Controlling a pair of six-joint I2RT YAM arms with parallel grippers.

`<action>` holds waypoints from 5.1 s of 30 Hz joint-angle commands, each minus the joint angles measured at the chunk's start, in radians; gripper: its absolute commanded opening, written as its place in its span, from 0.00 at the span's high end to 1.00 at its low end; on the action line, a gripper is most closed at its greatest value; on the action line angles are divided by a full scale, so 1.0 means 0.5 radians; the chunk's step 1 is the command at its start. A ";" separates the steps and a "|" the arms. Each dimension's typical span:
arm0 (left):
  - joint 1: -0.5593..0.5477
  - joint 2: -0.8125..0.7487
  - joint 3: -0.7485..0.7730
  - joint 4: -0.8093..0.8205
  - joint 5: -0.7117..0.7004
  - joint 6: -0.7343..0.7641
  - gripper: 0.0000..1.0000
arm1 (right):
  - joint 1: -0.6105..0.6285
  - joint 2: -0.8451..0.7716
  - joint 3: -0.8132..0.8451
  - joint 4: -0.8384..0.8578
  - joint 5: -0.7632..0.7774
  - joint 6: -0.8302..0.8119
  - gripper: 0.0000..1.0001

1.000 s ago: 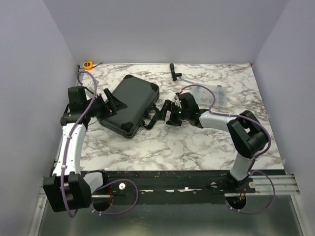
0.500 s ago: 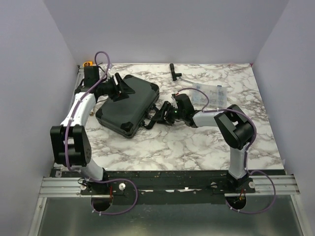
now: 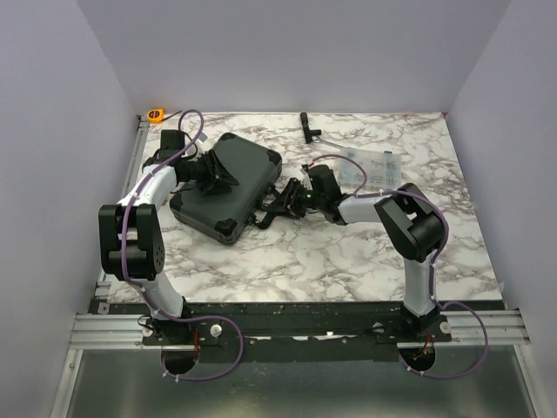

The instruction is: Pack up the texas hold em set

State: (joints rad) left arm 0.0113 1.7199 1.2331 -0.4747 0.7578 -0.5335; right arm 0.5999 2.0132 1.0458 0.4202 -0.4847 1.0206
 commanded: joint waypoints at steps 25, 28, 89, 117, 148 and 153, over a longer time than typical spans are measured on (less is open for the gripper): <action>0.001 0.099 -0.016 -0.327 -0.424 0.162 0.59 | 0.009 0.278 0.427 0.211 -0.247 0.137 0.68; 0.001 0.092 -0.012 -0.333 -0.429 0.165 0.59 | 0.045 0.253 0.481 -0.052 -0.132 -0.005 0.68; 0.002 0.103 0.004 -0.302 -0.322 0.135 0.59 | 0.395 0.793 0.972 -1.460 1.147 -0.088 1.00; -0.116 -0.250 -0.085 -0.165 -0.462 0.259 0.48 | 0.345 -0.222 0.695 -1.232 1.050 -0.676 0.91; -0.363 -1.918 -0.663 0.750 -0.860 0.446 0.11 | 0.159 -2.283 0.002 -1.953 2.135 -1.047 0.01; -0.363 -2.194 -0.562 0.701 -1.065 0.466 0.04 | 0.158 -2.437 0.069 -1.985 2.415 -1.077 0.00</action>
State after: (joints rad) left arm -0.1669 0.7189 0.9043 -0.1474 0.3557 -0.3233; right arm 0.6804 0.8303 1.0439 -0.5076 0.5495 0.5194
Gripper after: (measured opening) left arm 0.945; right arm 0.995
